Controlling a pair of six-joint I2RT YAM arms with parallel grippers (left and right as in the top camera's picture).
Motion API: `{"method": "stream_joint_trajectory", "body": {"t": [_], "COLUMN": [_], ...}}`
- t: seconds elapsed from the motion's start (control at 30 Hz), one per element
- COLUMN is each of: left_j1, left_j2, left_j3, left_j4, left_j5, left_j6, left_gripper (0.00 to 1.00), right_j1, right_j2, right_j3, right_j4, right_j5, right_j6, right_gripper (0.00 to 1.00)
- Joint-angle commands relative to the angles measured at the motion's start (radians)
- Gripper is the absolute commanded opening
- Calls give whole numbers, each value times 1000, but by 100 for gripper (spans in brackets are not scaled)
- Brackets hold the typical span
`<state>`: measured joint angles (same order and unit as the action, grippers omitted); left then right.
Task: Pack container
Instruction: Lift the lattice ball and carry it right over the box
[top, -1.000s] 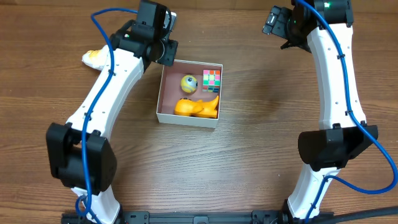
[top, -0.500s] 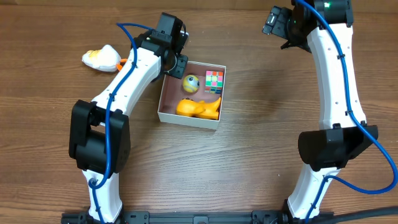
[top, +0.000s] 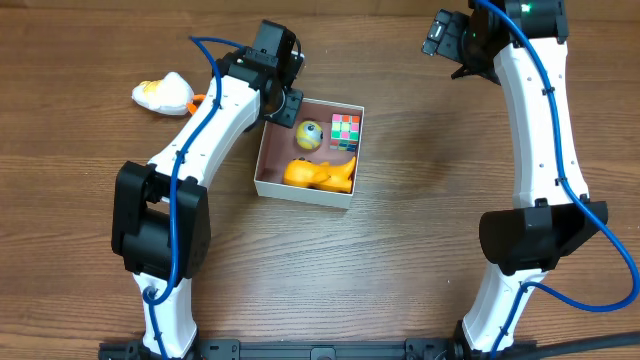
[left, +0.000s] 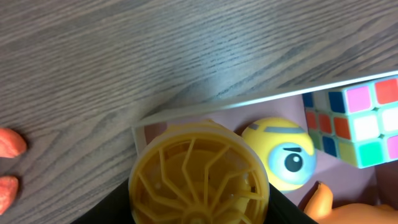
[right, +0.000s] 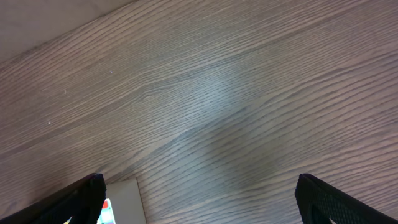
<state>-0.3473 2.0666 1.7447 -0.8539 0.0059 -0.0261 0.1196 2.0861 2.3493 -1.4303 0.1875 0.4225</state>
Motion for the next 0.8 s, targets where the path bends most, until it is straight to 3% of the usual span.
{"method": "stream_joint_trajectory", "body": {"t": [0.0,0.77], "left_j1": [-8,-58], "left_j2": [13,28], "left_j3": [55,70], "left_j4": [-13,-85], "left_j5": [-14,-66], "left_j6": [-14,4], "left_gripper": [33,31], "right_j1": [3,3], "right_j2": [-8,-8], "right_j3": [13,13], "right_j4": [5,5], "right_j5": [5,5], "right_j6": [9,9], "right_gripper": [100,100]}}
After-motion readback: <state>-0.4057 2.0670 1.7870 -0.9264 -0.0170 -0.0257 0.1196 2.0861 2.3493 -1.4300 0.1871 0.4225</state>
